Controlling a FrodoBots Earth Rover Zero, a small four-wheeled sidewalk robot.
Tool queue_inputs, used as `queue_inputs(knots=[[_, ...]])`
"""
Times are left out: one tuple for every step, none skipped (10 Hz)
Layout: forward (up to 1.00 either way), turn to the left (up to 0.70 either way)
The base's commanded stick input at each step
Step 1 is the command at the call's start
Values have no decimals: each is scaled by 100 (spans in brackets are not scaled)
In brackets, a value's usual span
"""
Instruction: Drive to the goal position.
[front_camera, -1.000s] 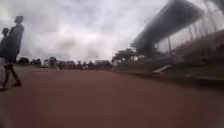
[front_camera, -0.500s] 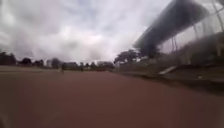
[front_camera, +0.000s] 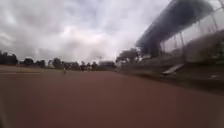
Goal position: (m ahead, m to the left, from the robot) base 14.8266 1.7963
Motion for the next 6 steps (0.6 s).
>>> queue_inputs(knots=[[100,0],[100,0],[100,0],[100,0],[100,0],[100,0]])
